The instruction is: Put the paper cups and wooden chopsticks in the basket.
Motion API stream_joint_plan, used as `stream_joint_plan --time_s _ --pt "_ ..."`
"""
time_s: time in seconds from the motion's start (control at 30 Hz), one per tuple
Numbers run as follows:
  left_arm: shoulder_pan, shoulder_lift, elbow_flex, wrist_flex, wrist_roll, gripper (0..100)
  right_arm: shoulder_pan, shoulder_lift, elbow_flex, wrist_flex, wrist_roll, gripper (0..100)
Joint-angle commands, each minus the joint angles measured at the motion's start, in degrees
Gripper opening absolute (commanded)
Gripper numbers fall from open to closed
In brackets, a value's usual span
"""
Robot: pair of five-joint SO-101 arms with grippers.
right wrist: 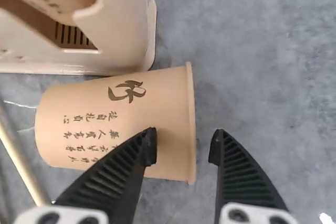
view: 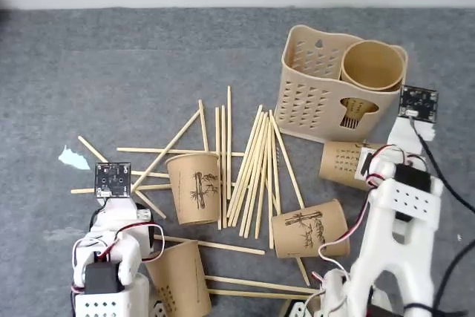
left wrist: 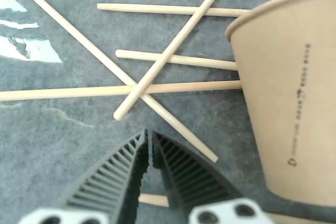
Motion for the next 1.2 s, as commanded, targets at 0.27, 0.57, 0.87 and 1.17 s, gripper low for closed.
stream_joint_plan --time_s 0.27,0.57,0.87,1.17 --pt "-0.1 -0.9 -0.7 0.4 -0.5 1 -2.9 -5.1 -0.3 4.2 -0.2 0.9" --pt "-0.1 -0.9 -0.7 0.4 -0.5 1 -2.7 -30.0 -0.3 15.1 3.6 0.8" --pt "-0.1 -0.9 -0.7 0.4 -0.5 1 -2.4 -51.0 -0.3 22.2 11.3 0.8" --pt "-0.1 -0.9 -0.7 0.4 -0.5 1 2.9 -59.4 -0.6 14.2 16.0 0.8"
